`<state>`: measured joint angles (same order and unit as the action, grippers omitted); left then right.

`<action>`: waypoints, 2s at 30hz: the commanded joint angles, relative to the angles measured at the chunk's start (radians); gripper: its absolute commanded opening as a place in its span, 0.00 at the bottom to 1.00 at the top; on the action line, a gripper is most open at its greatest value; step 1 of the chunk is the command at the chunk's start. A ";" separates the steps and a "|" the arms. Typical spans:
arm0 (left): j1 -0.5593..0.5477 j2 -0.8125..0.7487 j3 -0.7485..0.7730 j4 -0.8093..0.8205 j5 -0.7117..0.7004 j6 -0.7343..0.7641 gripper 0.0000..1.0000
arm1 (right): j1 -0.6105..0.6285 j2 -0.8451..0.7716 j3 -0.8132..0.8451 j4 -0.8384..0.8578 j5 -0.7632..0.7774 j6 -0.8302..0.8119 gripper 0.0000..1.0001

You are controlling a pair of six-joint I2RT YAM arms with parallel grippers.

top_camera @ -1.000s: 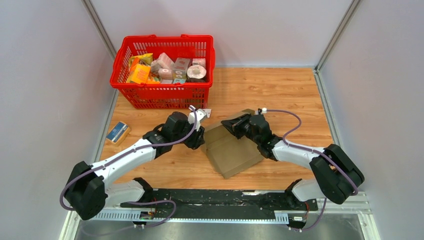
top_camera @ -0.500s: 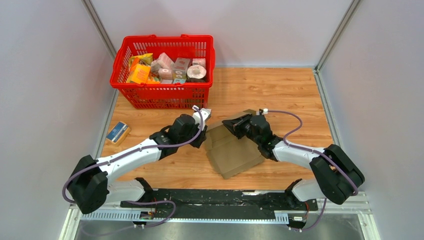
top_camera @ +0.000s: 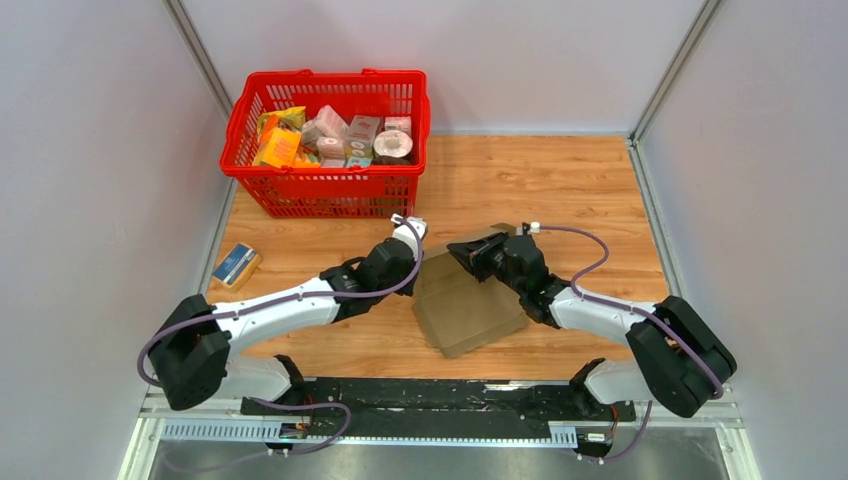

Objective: Fold the paper box

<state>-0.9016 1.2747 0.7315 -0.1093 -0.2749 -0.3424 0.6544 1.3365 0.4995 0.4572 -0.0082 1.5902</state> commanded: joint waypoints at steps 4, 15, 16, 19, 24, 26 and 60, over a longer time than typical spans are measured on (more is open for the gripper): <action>-0.048 0.109 0.100 -0.037 -0.306 -0.141 0.23 | 0.022 -0.010 -0.021 -0.032 0.040 0.043 0.00; -0.102 0.305 0.210 -0.152 -0.648 -0.283 0.01 | 0.034 -0.005 -0.021 -0.037 0.024 0.119 0.00; -0.108 0.330 0.251 -0.229 -0.696 -0.332 0.00 | 0.039 -0.007 -0.024 -0.037 0.027 0.129 0.00; -0.120 0.391 0.344 -0.392 -0.793 -0.457 0.00 | 0.054 -0.023 -0.016 -0.073 0.048 0.136 0.00; -0.122 0.286 0.148 -0.017 -0.629 -0.267 0.17 | 0.054 -0.033 -0.015 -0.078 0.045 0.128 0.00; -0.122 0.270 0.118 0.038 -0.587 -0.227 0.22 | 0.054 -0.034 -0.018 -0.074 0.048 0.128 0.00; -0.118 0.213 -0.029 0.283 -0.466 -0.141 0.00 | 0.042 -0.425 0.275 -1.082 0.131 -1.144 0.89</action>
<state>-1.0149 1.5345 0.7292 0.1242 -0.7460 -0.5091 0.6998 1.0264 0.6933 -0.2905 0.0677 0.8547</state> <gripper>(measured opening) 0.138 0.876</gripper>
